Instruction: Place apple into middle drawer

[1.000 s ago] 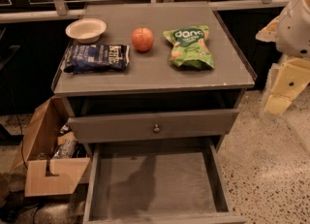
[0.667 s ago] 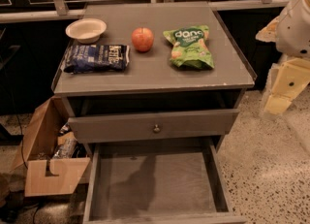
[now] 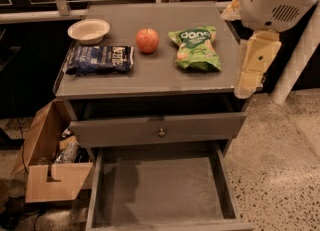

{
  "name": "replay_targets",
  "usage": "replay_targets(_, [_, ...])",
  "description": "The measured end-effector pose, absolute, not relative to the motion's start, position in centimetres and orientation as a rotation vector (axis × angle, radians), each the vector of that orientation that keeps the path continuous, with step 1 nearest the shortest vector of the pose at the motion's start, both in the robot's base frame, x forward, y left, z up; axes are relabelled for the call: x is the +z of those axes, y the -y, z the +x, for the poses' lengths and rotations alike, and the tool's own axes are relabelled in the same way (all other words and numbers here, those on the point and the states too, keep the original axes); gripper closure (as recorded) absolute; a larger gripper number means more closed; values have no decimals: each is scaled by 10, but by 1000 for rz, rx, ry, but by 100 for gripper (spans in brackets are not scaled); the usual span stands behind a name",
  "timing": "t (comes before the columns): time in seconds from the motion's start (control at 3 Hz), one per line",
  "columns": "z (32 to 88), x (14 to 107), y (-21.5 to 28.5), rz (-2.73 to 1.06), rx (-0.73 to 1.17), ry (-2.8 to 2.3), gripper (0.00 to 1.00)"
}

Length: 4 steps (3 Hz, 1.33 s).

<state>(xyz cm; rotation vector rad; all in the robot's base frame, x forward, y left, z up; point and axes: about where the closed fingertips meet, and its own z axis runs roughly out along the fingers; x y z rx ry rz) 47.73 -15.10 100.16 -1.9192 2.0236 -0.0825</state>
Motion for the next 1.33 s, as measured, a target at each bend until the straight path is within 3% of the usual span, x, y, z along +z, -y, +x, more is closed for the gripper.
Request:
replay_targets(0.67, [490,1007,143,-1880,-58,-2005,0])
replay_targets(1.33, [570,1032,72,-1948,-14,-1827,0])
